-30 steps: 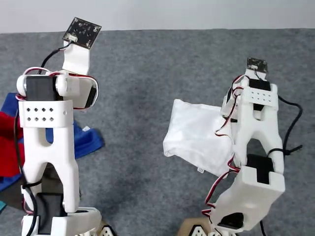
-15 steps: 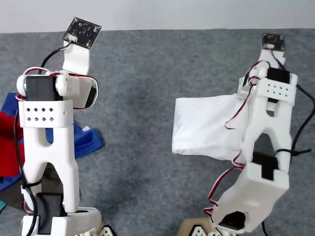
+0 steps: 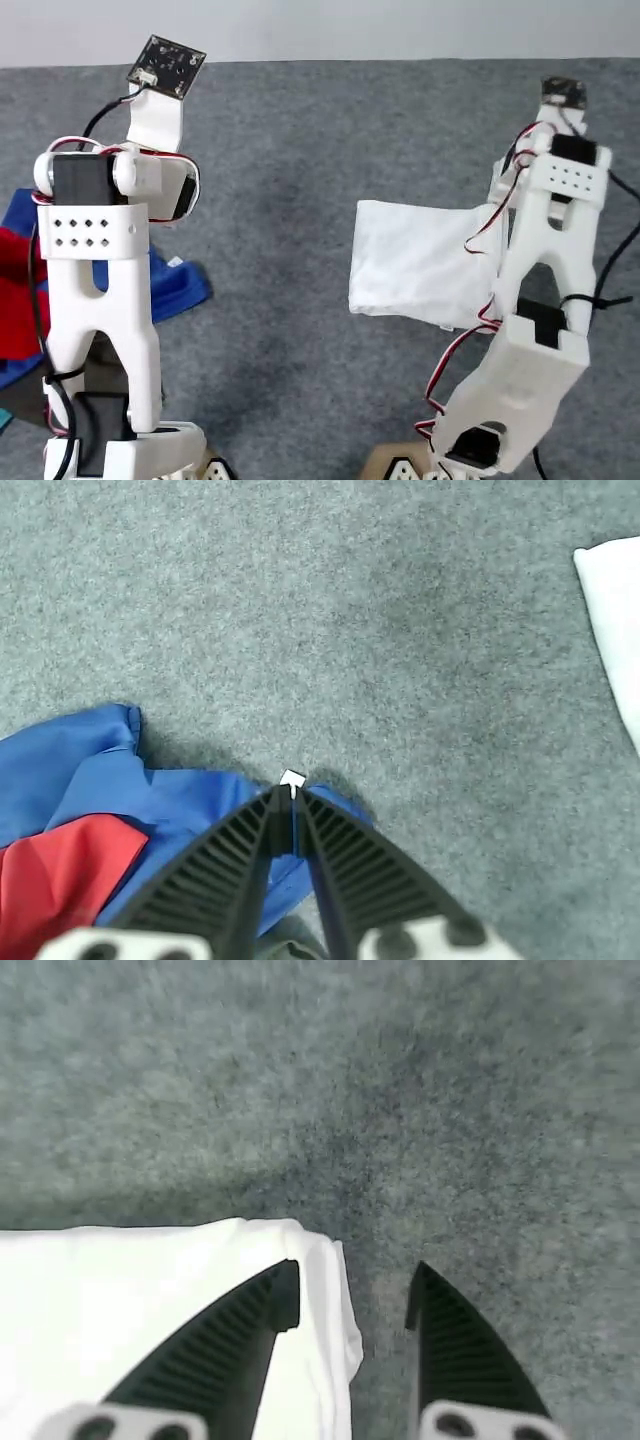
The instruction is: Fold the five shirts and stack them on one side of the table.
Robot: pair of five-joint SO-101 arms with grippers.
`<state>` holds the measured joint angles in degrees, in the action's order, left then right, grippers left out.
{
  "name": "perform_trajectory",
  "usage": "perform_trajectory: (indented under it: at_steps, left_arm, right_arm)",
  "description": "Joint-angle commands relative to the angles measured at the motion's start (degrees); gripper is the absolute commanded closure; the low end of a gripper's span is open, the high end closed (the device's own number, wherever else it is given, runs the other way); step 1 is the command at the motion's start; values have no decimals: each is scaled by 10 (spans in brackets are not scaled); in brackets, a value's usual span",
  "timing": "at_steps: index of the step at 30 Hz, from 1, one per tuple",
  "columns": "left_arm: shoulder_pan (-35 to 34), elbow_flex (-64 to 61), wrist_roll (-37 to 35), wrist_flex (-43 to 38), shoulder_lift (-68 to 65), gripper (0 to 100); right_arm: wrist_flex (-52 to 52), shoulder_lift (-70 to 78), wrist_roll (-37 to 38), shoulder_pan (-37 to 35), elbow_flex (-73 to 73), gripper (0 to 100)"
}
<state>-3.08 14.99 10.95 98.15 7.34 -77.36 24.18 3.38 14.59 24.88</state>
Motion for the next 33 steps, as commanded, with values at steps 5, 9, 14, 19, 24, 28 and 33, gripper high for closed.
perform_trajectory:
  at_steps: [5, 9, 14, 19, 24, 28, 33]
  left_arm:
    - [-4, 2, 2, -8, 23, 992]
    - [-4, 2, 2, -7, 24, 992]
    - [-4, 2, 2, -7, 24, 992]
    - [-4, 2, 2, -7, 24, 992]
    - [-4, 2, 2, -7, 24, 992]
    - [-4, 2, 2, -9, 23, 992]
    - [-4, 2, 2, -10, 23, 992]
  right_arm:
    - [-154, -84, -10, -86, 47, 803]
    - [-237, -68, -11, -116, 46, 900]
    - [-249, -15, -10, -117, 39, 976]
    - [-252, 48, -6, -99, 35, 978]
    - [-252, 57, 4, -59, -20, 978]
    - [-251, 42, 32, -36, -73, 985]
    - [-246, 29, 51, -7, -128, 986]
